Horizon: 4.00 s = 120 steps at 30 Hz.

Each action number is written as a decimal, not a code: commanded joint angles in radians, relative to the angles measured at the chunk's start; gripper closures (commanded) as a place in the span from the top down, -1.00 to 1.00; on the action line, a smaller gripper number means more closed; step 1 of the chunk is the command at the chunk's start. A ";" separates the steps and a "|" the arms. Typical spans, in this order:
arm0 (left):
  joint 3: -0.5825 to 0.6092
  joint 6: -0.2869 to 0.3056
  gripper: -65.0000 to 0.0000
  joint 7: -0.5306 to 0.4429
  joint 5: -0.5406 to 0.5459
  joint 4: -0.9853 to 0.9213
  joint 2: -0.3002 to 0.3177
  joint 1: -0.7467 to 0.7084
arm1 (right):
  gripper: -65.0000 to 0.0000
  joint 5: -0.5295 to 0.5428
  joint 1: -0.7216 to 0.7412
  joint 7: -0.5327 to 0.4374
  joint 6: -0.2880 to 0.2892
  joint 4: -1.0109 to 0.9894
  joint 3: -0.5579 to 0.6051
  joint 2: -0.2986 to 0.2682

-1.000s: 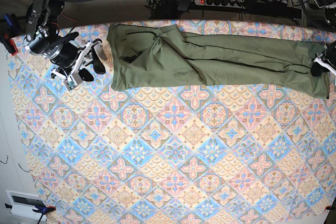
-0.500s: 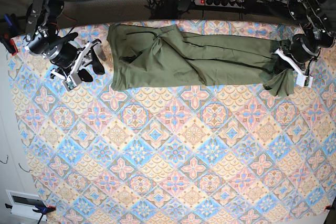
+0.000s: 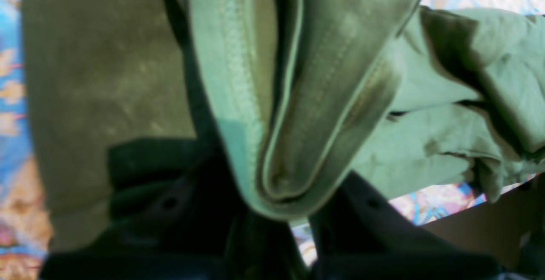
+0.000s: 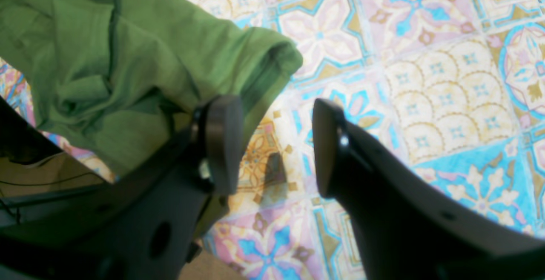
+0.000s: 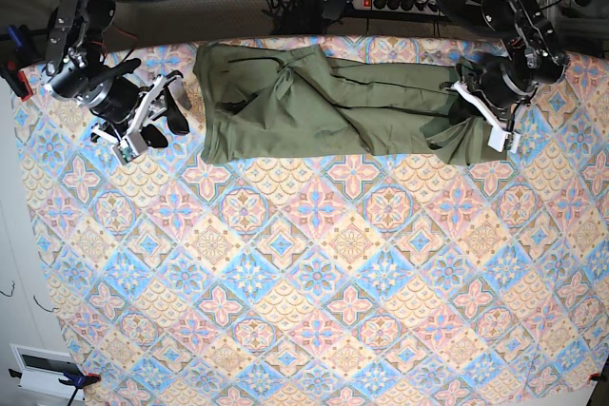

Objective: Layout the t-shirt on the table in an organized manner, then fold the t-shirt properly
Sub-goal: 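Grasp the shirt's other end with the left gripper and fold it inward, then push the folded end with the left gripper toward the shirt's middle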

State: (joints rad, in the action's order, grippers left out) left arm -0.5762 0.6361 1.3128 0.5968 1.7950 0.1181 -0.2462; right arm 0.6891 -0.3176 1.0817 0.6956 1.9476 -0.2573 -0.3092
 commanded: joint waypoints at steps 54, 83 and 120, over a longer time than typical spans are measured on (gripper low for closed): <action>0.126 0.009 0.25 -0.057 0.254 -0.067 0.032 0.071 | -0.20 0.017 0.074 -0.022 0.003 0.013 -0.001 -0.012; 0.022 0.009 0.25 -0.111 0.176 -0.257 0.256 0.046 | -0.20 0.013 0.076 0.004 0.003 0.009 0.020 -0.011; 0.290 -0.077 0.27 -0.166 0.071 -0.031 0.070 -0.011 | -0.20 0.011 0.076 0.005 0.003 0.009 0.020 -0.011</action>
State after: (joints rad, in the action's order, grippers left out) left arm -0.2859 0.5560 1.1660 0.6483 1.7485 0.1825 -0.2680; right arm 0.6830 -0.2504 1.1107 0.6956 1.9438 -0.2306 -0.3073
